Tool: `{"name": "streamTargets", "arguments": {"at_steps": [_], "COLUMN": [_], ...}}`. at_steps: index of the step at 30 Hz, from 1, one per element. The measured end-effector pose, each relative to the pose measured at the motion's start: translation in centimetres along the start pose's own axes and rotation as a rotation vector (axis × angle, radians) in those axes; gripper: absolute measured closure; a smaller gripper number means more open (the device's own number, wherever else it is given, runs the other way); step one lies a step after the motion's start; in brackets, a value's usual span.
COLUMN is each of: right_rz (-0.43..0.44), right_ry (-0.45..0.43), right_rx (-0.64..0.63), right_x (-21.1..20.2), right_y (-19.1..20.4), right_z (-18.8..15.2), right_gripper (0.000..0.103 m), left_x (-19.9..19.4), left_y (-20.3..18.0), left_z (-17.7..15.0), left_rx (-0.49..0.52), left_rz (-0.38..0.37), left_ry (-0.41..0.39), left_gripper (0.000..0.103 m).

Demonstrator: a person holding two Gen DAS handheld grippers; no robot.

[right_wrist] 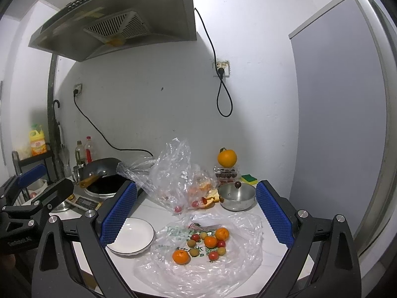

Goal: Organize fruits

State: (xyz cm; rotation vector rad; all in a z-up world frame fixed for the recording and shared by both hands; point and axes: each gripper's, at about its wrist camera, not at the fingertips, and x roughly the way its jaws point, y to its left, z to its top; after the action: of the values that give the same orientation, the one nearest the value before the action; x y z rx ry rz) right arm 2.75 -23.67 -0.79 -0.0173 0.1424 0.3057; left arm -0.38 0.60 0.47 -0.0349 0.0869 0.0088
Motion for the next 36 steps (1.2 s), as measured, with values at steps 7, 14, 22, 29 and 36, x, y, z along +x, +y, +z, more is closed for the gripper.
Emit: {"name": "streamTargets", "arguments": {"at_steps": [7,14,22,29,36], "right_rz": [0.001,-0.005,-0.002,0.001,-0.003], "right_ry": [0.006,0.011,0.023,0.041,0.055], "right_rx": [-0.003,-0.012,-0.017,-0.028,-0.042], "right_x": [0.0,0.0,0.6,1.2,3.0], "right_y": [0.0,0.3,0.6,1.0,0.6], "right_z": [-0.1,0.0,0.0,-0.4,-1.0], "right_gripper": [0.005,0.005,0.005,0.005,0.005], "left_x": [0.0,0.0,0.1,0.5,2.8], "left_y": [0.0,0.3,0.8,1.0,1.1], "left_z": [0.0,0.0,0.0,-0.2,-0.9], "left_rx": [-0.01,-0.017,-0.027,-0.019,-0.009], "left_rz": [0.0,-0.001,0.008,-0.002,-0.005], "left_ry": [0.0,-0.002,-0.004,0.0,0.031], "left_gripper": [0.0,0.0,0.0,0.0,0.0]}}
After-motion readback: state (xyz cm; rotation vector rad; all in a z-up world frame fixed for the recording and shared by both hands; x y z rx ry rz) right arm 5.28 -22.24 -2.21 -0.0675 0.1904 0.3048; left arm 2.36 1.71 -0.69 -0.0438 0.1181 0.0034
